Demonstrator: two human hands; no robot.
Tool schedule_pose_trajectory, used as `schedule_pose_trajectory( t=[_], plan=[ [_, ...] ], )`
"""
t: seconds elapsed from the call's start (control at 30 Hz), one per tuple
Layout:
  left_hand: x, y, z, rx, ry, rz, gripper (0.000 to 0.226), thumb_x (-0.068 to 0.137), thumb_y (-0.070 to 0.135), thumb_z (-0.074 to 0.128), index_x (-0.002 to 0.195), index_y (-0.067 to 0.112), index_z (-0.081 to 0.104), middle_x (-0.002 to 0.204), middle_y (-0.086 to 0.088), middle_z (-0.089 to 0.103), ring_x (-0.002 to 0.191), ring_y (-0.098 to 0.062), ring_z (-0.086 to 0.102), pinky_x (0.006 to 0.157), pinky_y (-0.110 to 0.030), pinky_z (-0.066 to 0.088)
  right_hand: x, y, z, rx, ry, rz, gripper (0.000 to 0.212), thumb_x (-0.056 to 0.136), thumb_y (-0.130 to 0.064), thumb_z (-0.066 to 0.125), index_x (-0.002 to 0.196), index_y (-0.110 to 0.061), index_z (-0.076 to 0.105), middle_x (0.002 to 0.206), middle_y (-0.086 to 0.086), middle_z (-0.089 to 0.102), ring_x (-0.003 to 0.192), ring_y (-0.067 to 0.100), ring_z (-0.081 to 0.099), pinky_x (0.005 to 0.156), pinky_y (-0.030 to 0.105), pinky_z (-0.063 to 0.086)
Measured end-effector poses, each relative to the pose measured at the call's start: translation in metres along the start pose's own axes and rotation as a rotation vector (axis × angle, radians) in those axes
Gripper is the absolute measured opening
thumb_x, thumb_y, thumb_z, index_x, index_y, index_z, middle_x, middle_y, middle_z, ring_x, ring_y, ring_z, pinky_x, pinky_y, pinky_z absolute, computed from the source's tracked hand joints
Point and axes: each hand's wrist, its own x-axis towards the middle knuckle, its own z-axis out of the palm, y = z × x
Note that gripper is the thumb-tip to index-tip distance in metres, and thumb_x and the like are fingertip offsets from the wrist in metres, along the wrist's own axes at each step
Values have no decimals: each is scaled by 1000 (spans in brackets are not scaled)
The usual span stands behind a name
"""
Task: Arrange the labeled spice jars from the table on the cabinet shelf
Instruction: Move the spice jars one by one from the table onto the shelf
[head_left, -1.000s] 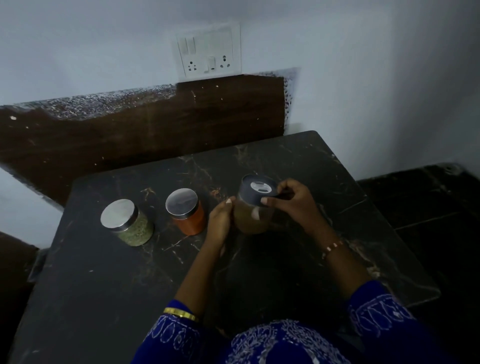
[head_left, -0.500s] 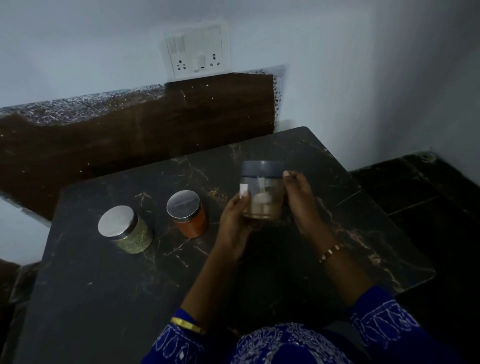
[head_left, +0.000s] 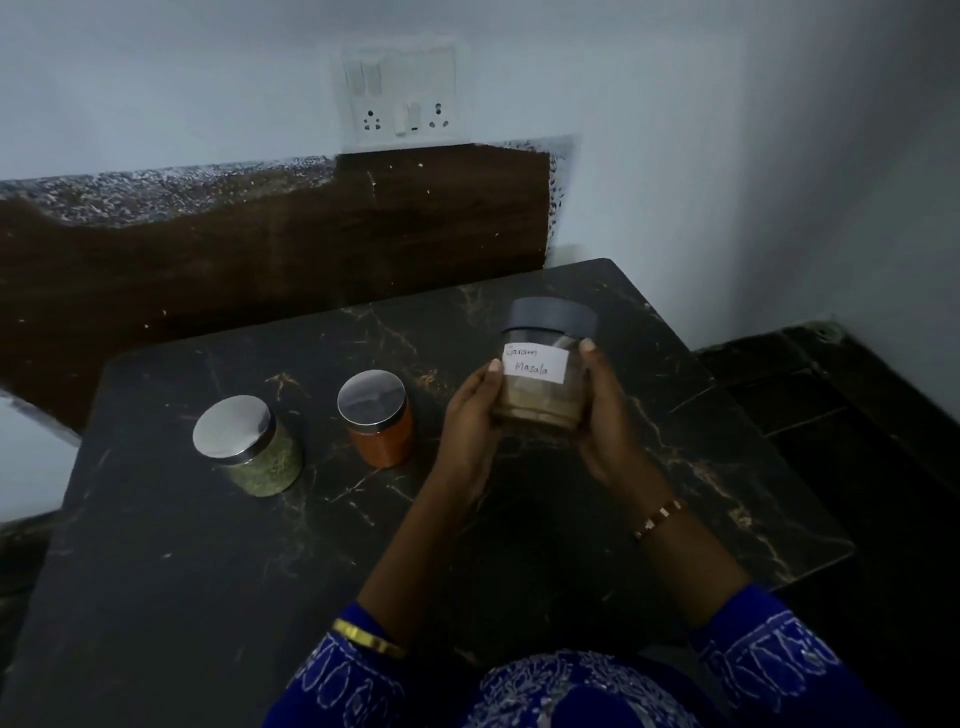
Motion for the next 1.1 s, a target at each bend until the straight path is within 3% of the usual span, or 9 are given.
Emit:
schedule_pose_trajectory(
  t=[0.07,0.23,0.3,0.43,0.57,0.67,0.77,0.9,1.1],
  plan=[
    [0,-1,11,-36,63,8,38,97,25,35,131,10,44,129,-15,54,114,-28,57,89,-37,51,4,-11,0,-120,31,-20,49,94,-42,41,130,-10,48,125,18,58,112,33,59,97,53,47],
    [2,10,28,-27,149,111,35,96,23,39,129,12,47,127,-14,56,114,-28,57,95,-44,49,14,-34,3,-320,-5,-137,44,95,-42,39,123,-11,55,117,13,63,104,27,63,93,48,51],
    [7,21,32,16,180,152,36,95,25,42,129,15,46,126,-13,56,113,-27,58,95,-47,49,17,-40,2,-321,-61,-160,38,94,-40,42,120,-15,55,115,11,64,102,25,63,89,44,54],
    [19,44,51,105,220,276,36,94,22,44,130,16,47,124,-9,58,110,-22,59,90,-37,51,28,-64,-3,-279,-181,-243,23,91,-28,52,113,-21,56,101,-3,66,91,10,64,68,17,55],
    [32,78,80,167,208,441,35,96,19,41,129,14,48,125,-12,57,114,-24,56,93,-35,50,43,-112,3,-260,-206,-375,28,90,-27,54,118,-25,48,98,-8,64,94,10,63,81,27,55],
    [42,115,107,198,182,545,38,96,20,41,133,14,46,129,-11,56,117,-21,55,97,-37,48,53,-156,11,-229,-190,-524,29,89,-27,57,113,-27,43,89,-18,61,82,1,65,72,16,55],
    [51,156,135,219,161,652,41,95,23,43,134,14,44,134,-10,53,122,-21,52,103,-43,44,60,-207,18,-225,-184,-653,36,88,-30,58,119,-24,41,98,-10,61,87,4,61,66,12,52],
    [62,211,178,351,174,841,41,96,23,40,136,15,42,137,-6,51,121,-18,51,99,-32,47,63,-279,24,-275,-138,-902,46,87,-35,57,130,-22,44,119,2,56,100,15,58,60,6,53],
    [77,277,241,459,157,1077,38,96,27,40,131,14,47,125,-6,58,111,-17,57,93,-31,51,68,-372,23,-273,-110,-1152,47,89,-37,55,131,-17,50,115,3,60,93,9,61,62,5,52]
  ],
)
